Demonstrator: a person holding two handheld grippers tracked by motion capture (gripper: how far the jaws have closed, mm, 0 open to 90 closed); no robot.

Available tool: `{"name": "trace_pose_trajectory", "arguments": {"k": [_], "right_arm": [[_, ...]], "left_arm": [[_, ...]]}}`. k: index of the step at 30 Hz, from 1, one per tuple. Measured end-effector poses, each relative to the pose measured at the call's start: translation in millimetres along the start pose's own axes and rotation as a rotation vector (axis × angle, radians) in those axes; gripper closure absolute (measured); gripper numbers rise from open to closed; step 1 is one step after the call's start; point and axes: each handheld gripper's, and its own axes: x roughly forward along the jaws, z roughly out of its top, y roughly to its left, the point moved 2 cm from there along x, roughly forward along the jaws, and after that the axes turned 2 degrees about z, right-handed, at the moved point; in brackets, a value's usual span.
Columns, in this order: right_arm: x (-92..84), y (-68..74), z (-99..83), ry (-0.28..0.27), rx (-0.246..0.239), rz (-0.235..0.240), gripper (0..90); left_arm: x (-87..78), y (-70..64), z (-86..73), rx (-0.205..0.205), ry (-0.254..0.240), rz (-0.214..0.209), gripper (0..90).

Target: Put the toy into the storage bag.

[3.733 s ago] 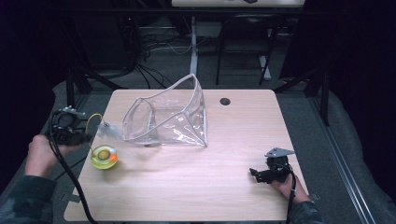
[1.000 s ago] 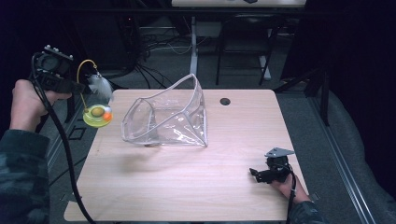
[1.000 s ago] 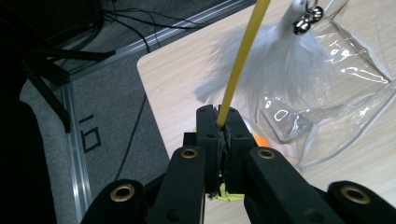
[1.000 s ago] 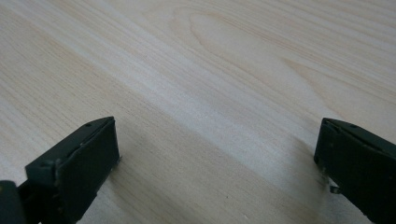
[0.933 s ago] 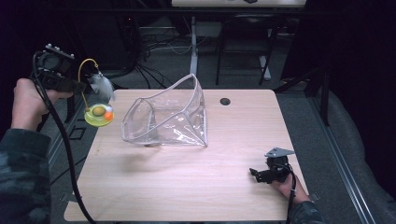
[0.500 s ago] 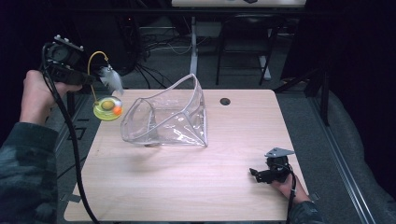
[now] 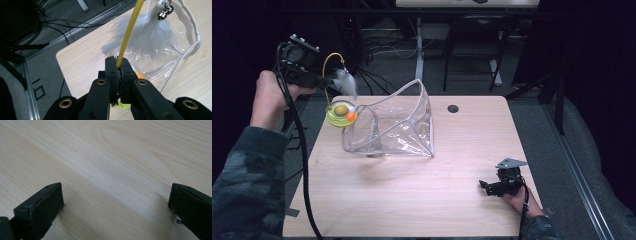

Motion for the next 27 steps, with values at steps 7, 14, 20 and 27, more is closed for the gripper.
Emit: {"name": "trace_pose_trajectory", "arguments": {"k": [7,14,20,27], "right_arm": [[0.0,0.0,0.0,0.000,0.000,0.000,0.0],[0.1,0.0,0.0,0.000,0.000,0.001,0.0],[0.0,-0.1,0.0,0.000,-0.001,0.002,0.0],[0.1,-0.1,0.0,-0.001,-0.001,0.002,0.0]], "left_arm": [[9.6,-9.5,7.8,0.003,-0.007,-0.040,88.1],[20.3,-19.5,14.9,0.022,0.003,-0.063,88.1],[29.1,-23.6,16.7,0.028,0.014,-0.082,88.2],[41.3,-31.1,17.4,0.038,0.020,-0.100,88.1]]}}
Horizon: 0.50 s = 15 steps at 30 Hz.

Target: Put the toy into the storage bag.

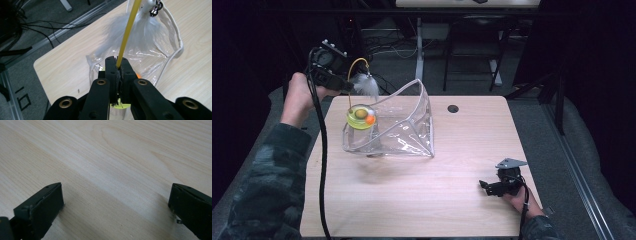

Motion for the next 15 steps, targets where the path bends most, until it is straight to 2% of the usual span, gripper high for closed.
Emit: {"name": "trace_pose_trajectory", "arguments": {"k": [15], "right_arm": [[-0.1,0.0,0.0,0.001,0.000,-0.001,0.0]], "left_arm": [[38.6,-19.3,-3.5,0.036,0.022,-0.072,88.1]]}}
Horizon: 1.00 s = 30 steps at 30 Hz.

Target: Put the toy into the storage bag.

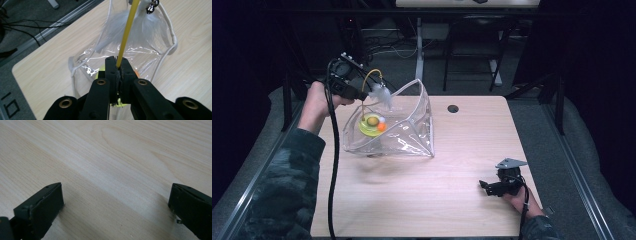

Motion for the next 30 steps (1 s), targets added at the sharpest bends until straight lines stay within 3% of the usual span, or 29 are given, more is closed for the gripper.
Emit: {"name": "trace_pose_trajectory", "arguments": {"k": [7,11,20,25,28,30], "right_arm": [[0.0,0.1,-0.1,-0.001,0.000,0.000,0.0],[-0.1,0.1,-0.1,-0.001,0.000,0.000,0.0],[-0.1,0.1,-0.2,-0.001,0.000,0.001,0.0],[-0.1,0.2,-0.2,-0.001,0.000,0.001,0.0],[-0.1,0.2,-0.2,-0.001,0.000,0.001,0.0],[-0.1,0.2,-0.2,-0.001,0.000,0.001,0.0]], "left_arm": [[19.0,-6.3,-1.9,-0.005,0.016,-0.031,88.1],[28.3,-8.5,-3.3,-0.006,0.012,-0.025,88.0],[49.9,-4.8,-8.6,-0.055,0.019,-0.075,88.0],[60.4,-6.5,-7.1,-0.053,0.034,-0.072,88.0],[65.8,-9.2,-7.1,-0.031,0.033,-0.036,88.0],[70.7,-10.9,-9.5,-0.024,0.048,-0.037,88.0]]}}
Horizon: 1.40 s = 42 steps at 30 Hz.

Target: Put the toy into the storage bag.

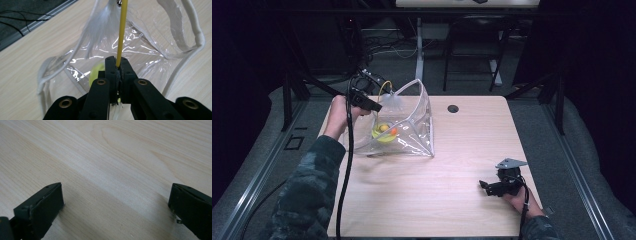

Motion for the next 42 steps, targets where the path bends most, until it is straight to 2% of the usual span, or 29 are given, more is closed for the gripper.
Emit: {"name": "trace_pose_trajectory", "arguments": {"k": [2,8,15,18,20,26,28,29,31,35,38,41,42], "right_arm": [[0.0,0.0,0.0,0.000,0.000,0.000,0.0],[0.0,0.0,0.0,0.000,0.000,0.000,0.0],[0.0,0.0,0.0,-0.001,0.000,0.000,0.0],[-0.2,-0.2,0.0,0.003,-0.003,0.000,0.0],[0.0,0.0,0.0,0.000,-0.001,0.000,0.0],[-0.1,-0.2,-0.1,0.002,-0.003,-0.001,0.0],[-0.2,-0.2,-0.1,0.003,-0.003,-0.001,0.0],[0.0,0.0,0.0,0.000,-0.001,0.001,0.0],[-0.2,-0.3,-0.1,0.003,-0.003,0.000,0.0],[0.0,0.0,0.0,0.000,-0.001,0.000,0.0],[0.0,0.0,0.0,0.000,-0.001,0.000,0.0],[0.0,0.0,0.0,-0.001,-0.001,0.001,0.0],[0.0,0.0,0.0,0.000,-0.001,0.001,0.0]], "left_arm": [[4.8,-0.1,-2.5,-0.006,0.009,0.001,88.0],[10.5,1.5,-2.5,-0.023,-0.010,0.009,88.0],[19.1,2.4,-3.3,-0.014,0.005,0.015,88.0],[25.9,2.3,-7.7,-0.008,0.034,0.017,87.9],[28.1,4.8,-10.6,-0.025,0.026,0.012,87.9],[32.0,9.9,-14.2,-0.050,0.045,0.007,87.1],[31.0,11.5,-14.4,-0.066,0.029,0.014,87.0],[31.0,11.7,-14.8,-0.071,0.032,0.002,86.9],[29.7,11.2,-14.9,-0.072,0.029,-0.006,85.4],[17.6,9.2,-14.2,-0.066,-0.017,-0.005,82.1],[8.1,8.8,-16.9,-0.057,-0.034,-0.010,77.7],[-3.6,8.7,-20.9,-0.068,-0.064,-0.014,71.4],[-7.0,9.0,-22.2,-0.070,-0.068,-0.010,66.7]]}}
